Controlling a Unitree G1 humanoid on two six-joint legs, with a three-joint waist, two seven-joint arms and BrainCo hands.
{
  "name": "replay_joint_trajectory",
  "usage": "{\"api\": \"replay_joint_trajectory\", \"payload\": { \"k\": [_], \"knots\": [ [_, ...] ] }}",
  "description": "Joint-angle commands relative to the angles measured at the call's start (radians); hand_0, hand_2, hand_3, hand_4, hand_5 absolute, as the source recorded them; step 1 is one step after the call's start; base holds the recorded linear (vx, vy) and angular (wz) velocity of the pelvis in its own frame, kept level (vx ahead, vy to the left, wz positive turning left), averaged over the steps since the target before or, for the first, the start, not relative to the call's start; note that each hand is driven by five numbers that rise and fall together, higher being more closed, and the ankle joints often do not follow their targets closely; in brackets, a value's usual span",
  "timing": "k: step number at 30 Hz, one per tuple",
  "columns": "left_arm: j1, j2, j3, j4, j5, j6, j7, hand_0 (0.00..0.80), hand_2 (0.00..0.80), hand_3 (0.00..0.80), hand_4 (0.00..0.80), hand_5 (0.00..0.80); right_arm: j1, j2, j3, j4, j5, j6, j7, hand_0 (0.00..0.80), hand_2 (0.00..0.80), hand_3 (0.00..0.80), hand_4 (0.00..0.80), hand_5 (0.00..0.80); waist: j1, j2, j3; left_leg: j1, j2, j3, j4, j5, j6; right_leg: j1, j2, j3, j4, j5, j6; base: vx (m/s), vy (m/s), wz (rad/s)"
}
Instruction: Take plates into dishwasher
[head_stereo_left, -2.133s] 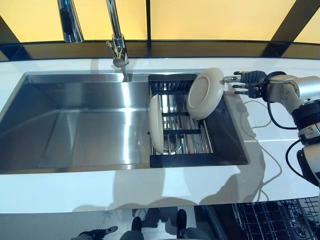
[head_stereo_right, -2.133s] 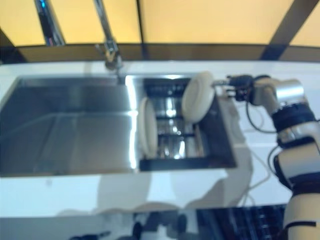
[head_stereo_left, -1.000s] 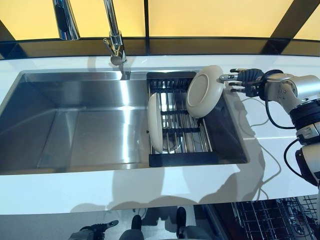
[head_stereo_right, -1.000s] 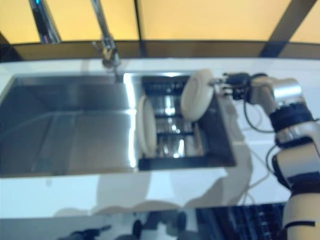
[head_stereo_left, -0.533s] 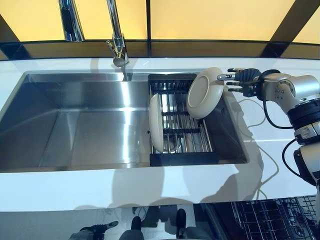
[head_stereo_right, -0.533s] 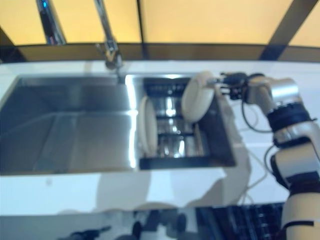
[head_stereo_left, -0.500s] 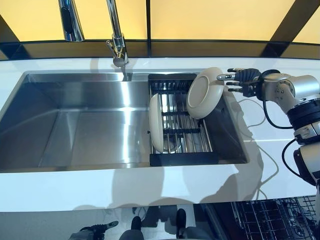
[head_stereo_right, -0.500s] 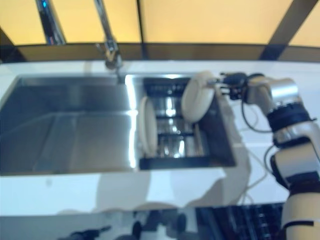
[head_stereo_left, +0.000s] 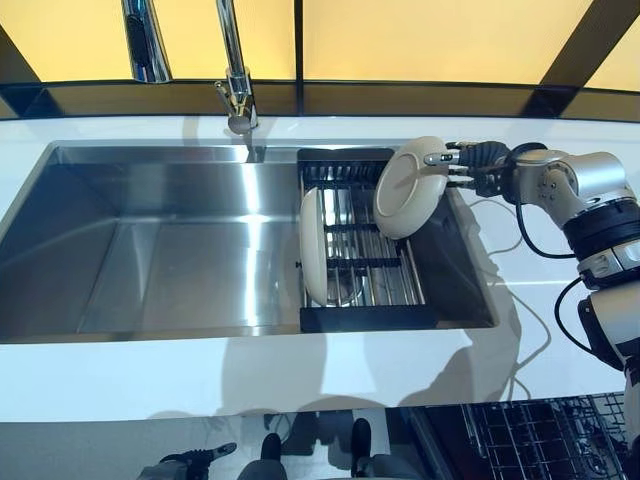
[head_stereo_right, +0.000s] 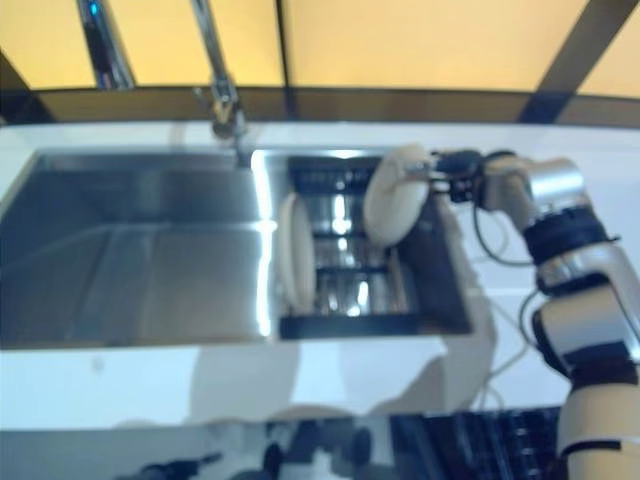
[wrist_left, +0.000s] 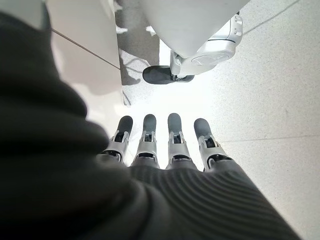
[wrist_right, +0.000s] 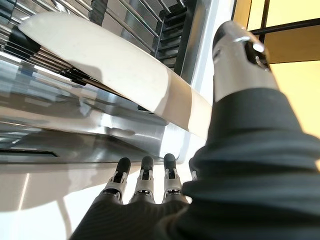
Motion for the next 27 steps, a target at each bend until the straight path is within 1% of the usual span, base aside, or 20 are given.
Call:
{"api": "replay_joint_trajectory", "payload": {
  "k": [1,12,27],
  "knots": [
    [-0.062,0.026,-0.069,0.057,-0.015,0.006,0.004,0.000,0.000,0.000,0.000,0.000,-0.068,-0.019,0.018,-0.014,-0.002,-0.022,-0.005,0.000,0.000,0.000,0.000,0.000,0.035,-0.046,-0.009,-0.060,-0.026,0.030,-0.004,0.041,-0.003,0.028,-0.051,-0.015,0.000,-0.016,0.081,0.000,0.000,0.00],
    [-0.069,0.022,-0.069,0.045,-0.035,0.017,0.007,0.000,0.000,0.000,0.000,0.000,-0.056,-0.011,0.015,-0.026,-0.008,-0.003,0.006,0.000,0.000,0.000,0.000,0.000,0.034,-0.044,0.003,-0.068,-0.029,0.027,-0.004,0.043,-0.001,0.021,-0.051,-0.013,0.000,-0.014,0.079,0.000,0.000,0.00],
    [-0.080,0.018,-0.062,0.037,-0.060,0.024,0.009,0.000,0.000,0.000,0.000,0.000,-0.052,0.014,0.029,-0.039,-0.041,-0.009,0.022,0.000,0.000,0.000,0.000,0.000,0.042,-0.049,0.021,-0.079,-0.030,0.023,-0.004,0.051,0.000,0.012,-0.053,-0.022,0.000,-0.008,0.079,-0.007,0.010,0.00]
  ]
}}
